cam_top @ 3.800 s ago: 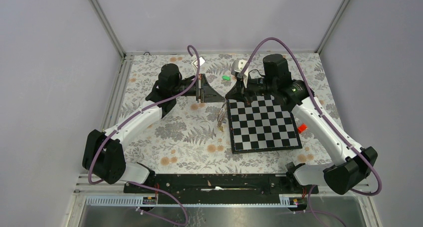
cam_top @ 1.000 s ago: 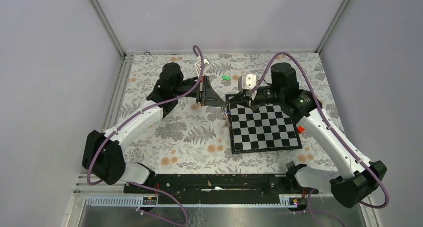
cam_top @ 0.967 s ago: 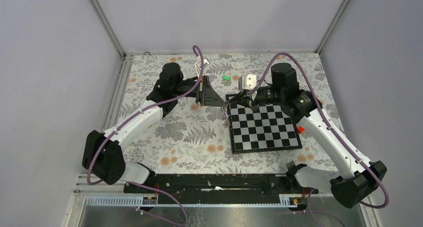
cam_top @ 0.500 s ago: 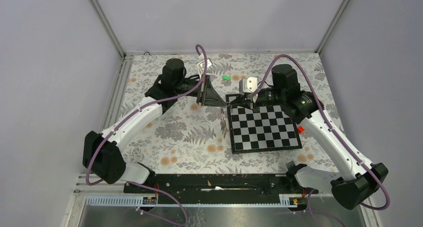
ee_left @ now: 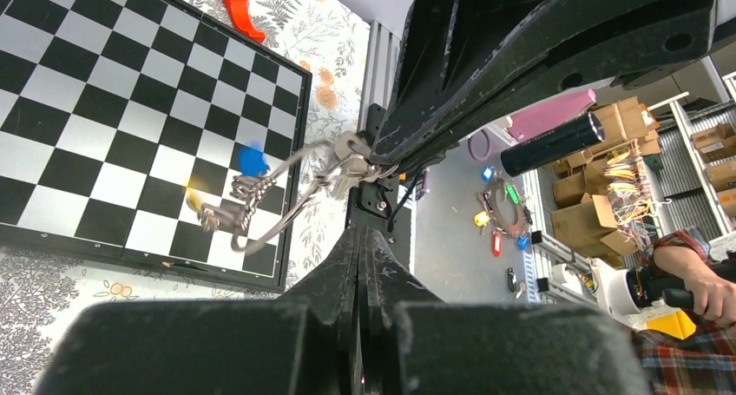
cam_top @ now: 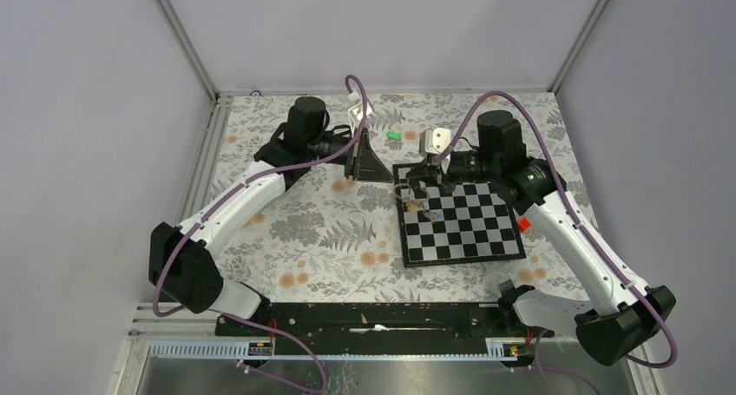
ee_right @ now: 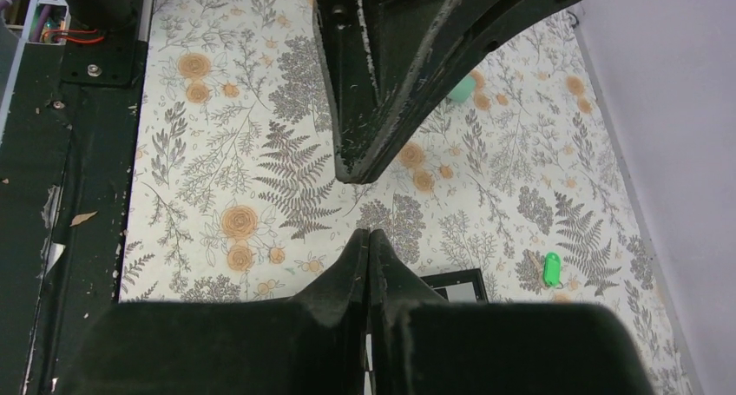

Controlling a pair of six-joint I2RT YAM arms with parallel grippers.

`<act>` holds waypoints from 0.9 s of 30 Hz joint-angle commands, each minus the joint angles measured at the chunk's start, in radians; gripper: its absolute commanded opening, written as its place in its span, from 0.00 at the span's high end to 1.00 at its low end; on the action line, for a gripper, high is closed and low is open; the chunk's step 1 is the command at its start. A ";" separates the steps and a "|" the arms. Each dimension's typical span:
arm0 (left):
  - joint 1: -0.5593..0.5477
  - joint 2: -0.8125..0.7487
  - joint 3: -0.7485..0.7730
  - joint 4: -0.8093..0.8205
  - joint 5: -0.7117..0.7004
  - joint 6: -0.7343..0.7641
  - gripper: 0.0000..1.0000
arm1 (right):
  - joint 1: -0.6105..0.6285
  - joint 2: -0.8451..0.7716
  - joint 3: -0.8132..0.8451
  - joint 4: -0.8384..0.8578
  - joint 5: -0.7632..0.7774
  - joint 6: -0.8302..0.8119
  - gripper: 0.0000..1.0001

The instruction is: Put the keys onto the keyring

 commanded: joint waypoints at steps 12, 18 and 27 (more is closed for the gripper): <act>-0.021 -0.046 -0.018 0.037 0.046 0.446 0.53 | -0.006 0.023 0.053 0.007 0.004 0.045 1.00; -0.046 -0.031 0.013 -0.170 0.021 0.886 0.39 | -0.005 0.035 0.067 -0.009 -0.055 0.050 1.00; -0.107 0.041 0.050 -0.256 -0.035 1.120 0.30 | -0.010 0.048 0.065 -0.004 -0.085 0.062 1.00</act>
